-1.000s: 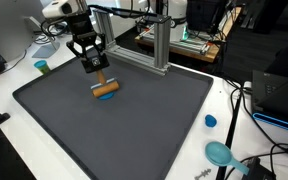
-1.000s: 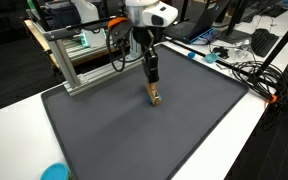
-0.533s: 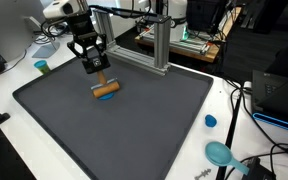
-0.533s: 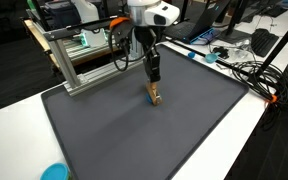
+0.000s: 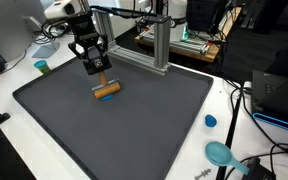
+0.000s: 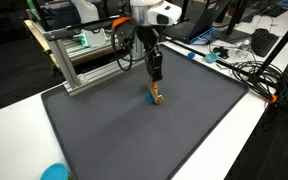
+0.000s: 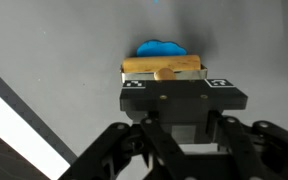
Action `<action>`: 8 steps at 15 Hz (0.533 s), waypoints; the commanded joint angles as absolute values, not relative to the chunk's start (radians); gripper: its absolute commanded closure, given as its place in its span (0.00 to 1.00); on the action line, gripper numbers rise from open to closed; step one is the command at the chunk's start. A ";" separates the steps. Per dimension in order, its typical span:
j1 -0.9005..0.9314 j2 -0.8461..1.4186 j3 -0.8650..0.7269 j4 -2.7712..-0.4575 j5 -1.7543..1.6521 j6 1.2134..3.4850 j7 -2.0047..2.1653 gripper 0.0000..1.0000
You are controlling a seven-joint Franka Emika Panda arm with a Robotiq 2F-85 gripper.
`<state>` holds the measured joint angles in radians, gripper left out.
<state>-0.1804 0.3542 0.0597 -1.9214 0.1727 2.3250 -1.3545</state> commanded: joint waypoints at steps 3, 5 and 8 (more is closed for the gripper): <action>-0.183 0.403 0.099 -1.942 0.242 2.318 -1.438 0.78; -0.182 0.406 0.100 -1.941 0.249 2.314 -1.454 0.78; -0.180 0.409 0.101 -1.939 0.252 2.311 -1.468 0.78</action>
<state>-0.1809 0.3570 0.0740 -1.9215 0.1989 2.3250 -1.4228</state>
